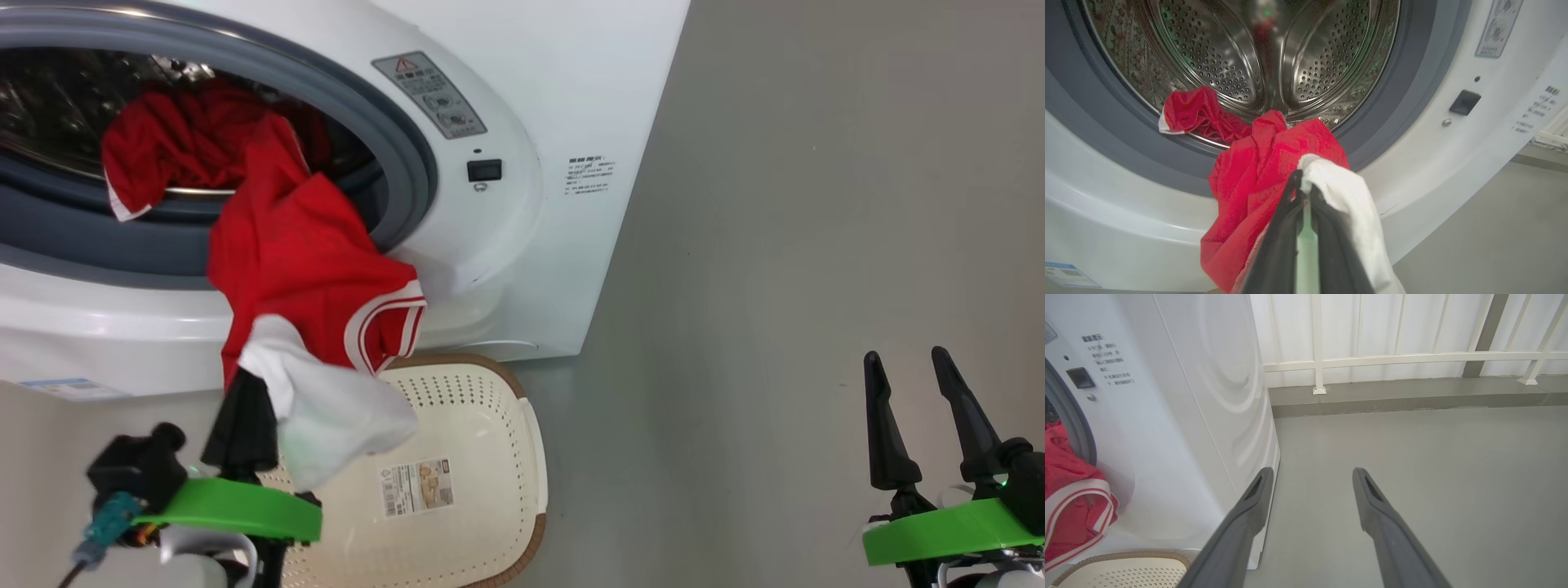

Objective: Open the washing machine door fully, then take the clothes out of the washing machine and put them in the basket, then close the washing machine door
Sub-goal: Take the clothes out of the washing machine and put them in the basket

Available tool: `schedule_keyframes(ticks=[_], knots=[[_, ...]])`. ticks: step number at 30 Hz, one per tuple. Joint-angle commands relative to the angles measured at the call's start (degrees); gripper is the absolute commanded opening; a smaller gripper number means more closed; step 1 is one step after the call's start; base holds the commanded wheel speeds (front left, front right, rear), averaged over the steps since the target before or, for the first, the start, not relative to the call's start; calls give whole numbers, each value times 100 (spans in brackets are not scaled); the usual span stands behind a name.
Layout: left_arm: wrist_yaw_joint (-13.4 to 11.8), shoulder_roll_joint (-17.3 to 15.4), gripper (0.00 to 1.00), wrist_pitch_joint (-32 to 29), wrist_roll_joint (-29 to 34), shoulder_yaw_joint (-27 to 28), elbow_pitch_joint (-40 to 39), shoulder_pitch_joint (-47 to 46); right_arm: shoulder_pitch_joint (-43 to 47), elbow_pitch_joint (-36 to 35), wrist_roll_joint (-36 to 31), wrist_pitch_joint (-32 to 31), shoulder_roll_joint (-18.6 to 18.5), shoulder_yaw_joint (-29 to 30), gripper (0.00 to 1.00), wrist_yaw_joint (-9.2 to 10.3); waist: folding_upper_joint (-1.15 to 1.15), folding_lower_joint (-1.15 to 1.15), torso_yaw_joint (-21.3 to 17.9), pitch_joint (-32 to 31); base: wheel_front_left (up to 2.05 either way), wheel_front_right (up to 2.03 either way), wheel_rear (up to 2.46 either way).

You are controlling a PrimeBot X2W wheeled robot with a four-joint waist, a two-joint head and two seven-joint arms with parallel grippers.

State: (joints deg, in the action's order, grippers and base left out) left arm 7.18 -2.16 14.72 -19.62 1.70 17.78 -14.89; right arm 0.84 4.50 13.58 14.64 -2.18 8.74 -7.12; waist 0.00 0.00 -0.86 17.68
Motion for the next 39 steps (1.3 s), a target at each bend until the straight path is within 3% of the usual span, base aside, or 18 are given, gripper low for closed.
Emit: schedule_keyframes(ticks=[1, 18, 19, 24, 26, 27, 28, 30, 39], knots=[[31, -74, 0, 28, -29, 130, -16, 37, -152, -154, 9, 36, -73, -110, 100, -36, 0, 0, -19, 80, 0, 0, 0], [31, -72, 2, 28, 157, -298, 2496, -1207, -544, -280, 53, 36, -70, -134, 100, -36, 0, 0, -134, 1076, 0, 0, 0], [31, -72, 11, 28, 187, -290, 2592, -1316, -575, -289, 56, 36, -70, -135, 100, -36, 0, 0, -137, 1153, 0, 0, 0], [31, -76, 31, 28, 361, -211, 3077, -1813, -763, -335, 84, 36, -70, -144, 100, -36, 0, 0, -168, 1473, 0, 0, 0], [31, -81, 45, 28, 405, -179, 3216, -1968, -819, -343, 94, 36, -70, -149, 100, -36, 0, 0, -179, 1549, 0, 0, 0], [31, -81, 45, 28, 405, -179, 3216, -1968, -819, -343, 94, 36, -70, -149, 100, -36, 0, 0, -179, 1549, 0, 0, 0], [31, -90, 69, 28, 426, -159, 3271, -2032, -841, -346, 100, 36, -70, -152, 100, -36, 0, 0, -188, 1587, 0, 0, 0], [31, -89, 100, 28, 481, -128, 3338, -2124, -871, -345, 108, 36, -70, -142, 100, -36, 0, 0, -190, 1624, 0, 0, 0], [31, -78, 100, 28, 569, -46, 3394, -2256, -917, -331, 103, 36, -70, -101, 100, -36, 0, 0, -145, 1642, 0, 0, 0]])
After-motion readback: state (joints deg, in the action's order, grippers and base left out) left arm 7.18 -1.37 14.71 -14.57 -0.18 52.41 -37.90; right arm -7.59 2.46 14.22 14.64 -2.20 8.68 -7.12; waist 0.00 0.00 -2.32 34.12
